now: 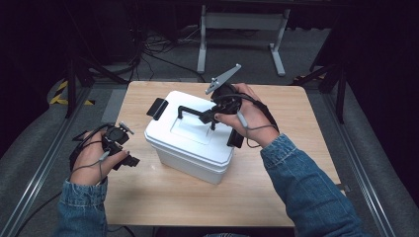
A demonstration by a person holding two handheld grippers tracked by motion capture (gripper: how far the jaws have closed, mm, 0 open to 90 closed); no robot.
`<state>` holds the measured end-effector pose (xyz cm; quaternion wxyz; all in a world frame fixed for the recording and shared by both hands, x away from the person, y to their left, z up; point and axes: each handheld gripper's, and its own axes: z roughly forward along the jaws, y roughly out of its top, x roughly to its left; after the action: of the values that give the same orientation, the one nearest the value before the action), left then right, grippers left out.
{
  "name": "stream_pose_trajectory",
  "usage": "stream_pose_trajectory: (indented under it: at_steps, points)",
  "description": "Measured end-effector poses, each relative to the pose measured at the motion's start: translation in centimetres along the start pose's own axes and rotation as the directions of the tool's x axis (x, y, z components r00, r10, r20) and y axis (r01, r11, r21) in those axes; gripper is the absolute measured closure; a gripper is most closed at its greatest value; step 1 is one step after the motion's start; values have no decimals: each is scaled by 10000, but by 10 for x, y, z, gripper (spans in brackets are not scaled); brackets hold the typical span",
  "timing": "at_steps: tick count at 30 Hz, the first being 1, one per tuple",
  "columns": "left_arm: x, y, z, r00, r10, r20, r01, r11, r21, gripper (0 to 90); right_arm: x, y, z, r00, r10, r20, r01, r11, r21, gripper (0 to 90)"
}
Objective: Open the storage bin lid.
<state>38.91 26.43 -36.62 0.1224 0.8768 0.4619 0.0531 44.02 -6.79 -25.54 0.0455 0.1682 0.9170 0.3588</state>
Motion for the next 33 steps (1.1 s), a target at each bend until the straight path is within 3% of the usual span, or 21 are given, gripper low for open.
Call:
stream_pose_trajectory:
  at_steps: [5, 8, 12, 16, 21, 23, 28, 33]
  points:
    - [0, 1, 0, 9998, 167, -87, -167, 9999, 17, 206, 1, -2, -8, 10000, -13, 62, 13, 9999, -115, 849]
    - [-2, -1, 0, 9999, -100, 108, 100, 9999, 28, 206, 1, -4, -14, 9999, 95, 130, -92, 9998, -196, 849]
    - [-2, -2, 0, 9998, -210, 75, 210, 9998, -49, 206, -1, -9, -24, 9995, 166, 259, -157, 9994, -316, 849]
    - [-1, -1, 0, 10000, 85, -45, -84, 9999, 104, 206, -7, -18, -37, 9980, 403, 494, -383, 9984, -410, 849]
    - [-3, 1, 3, 10000, -14, 49, 13, 9998, 181, 205, -14, -26, -47, 9955, 644, 698, -609, 9968, -508, 849]
    - [-2, 3, 4, 9998, 162, -70, -160, 9996, 249, 205, -18, -32, -56, 9930, 841, 833, -790, 9949, -634, 849]
    - [-4, 3, 6, 10000, 11, 68, -12, 9997, 226, 205, -25, -43, -70, 9877, 1098, 1116, -1020, 9921, -731, 849]
    - [-2, 3, 4, 9999, 161, -16, -160, 9997, 201, 203, -36, -62, -86, 9752, 1526, 1603, -1449, 9877, -589, 849]
